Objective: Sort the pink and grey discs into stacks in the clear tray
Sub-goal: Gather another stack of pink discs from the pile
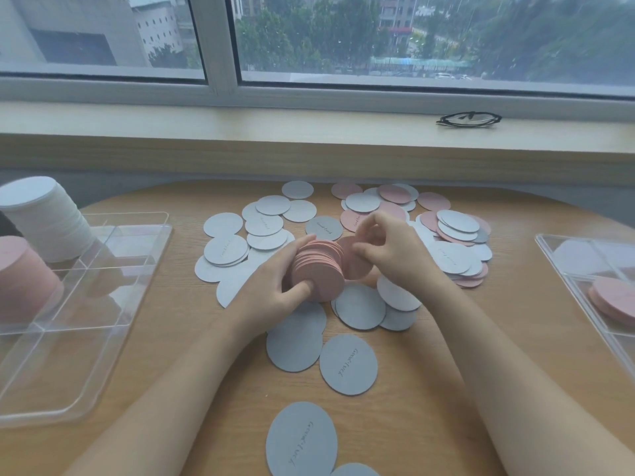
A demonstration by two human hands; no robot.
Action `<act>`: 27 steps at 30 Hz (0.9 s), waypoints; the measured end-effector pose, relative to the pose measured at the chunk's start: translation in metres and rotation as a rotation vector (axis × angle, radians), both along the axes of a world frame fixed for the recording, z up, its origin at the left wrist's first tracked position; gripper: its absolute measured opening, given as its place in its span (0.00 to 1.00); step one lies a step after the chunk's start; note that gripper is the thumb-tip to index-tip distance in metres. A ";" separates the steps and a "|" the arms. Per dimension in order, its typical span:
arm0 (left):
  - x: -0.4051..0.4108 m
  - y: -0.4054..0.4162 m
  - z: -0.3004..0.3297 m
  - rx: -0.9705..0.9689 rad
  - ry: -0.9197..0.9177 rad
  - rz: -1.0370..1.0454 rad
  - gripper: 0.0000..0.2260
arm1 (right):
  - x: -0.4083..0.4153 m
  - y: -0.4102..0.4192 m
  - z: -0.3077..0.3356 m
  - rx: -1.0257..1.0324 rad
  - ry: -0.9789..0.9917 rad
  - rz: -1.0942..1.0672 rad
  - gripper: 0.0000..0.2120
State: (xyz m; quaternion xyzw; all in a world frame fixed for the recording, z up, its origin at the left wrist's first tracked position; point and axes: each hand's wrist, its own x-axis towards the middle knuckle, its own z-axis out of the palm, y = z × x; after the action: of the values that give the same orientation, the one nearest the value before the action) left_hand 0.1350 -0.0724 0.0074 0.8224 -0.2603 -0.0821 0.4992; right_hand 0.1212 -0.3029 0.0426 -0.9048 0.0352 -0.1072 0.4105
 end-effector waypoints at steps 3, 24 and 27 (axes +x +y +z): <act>0.001 -0.001 -0.001 0.016 -0.019 0.000 0.33 | -0.005 0.010 0.009 0.195 -0.095 0.099 0.06; -0.001 -0.006 -0.006 0.153 -0.245 -0.005 0.39 | -0.021 0.041 -0.029 -0.123 -0.073 0.327 0.31; -0.001 -0.003 -0.003 0.090 -0.219 -0.030 0.36 | -0.013 0.030 -0.018 -0.051 -0.137 0.244 0.22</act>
State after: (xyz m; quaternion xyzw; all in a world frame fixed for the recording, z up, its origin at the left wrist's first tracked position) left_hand 0.1339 -0.0754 0.0041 0.8441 -0.3216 -0.0110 0.4289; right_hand 0.1079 -0.2726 0.0246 -0.9032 -0.1058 -0.1191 0.3986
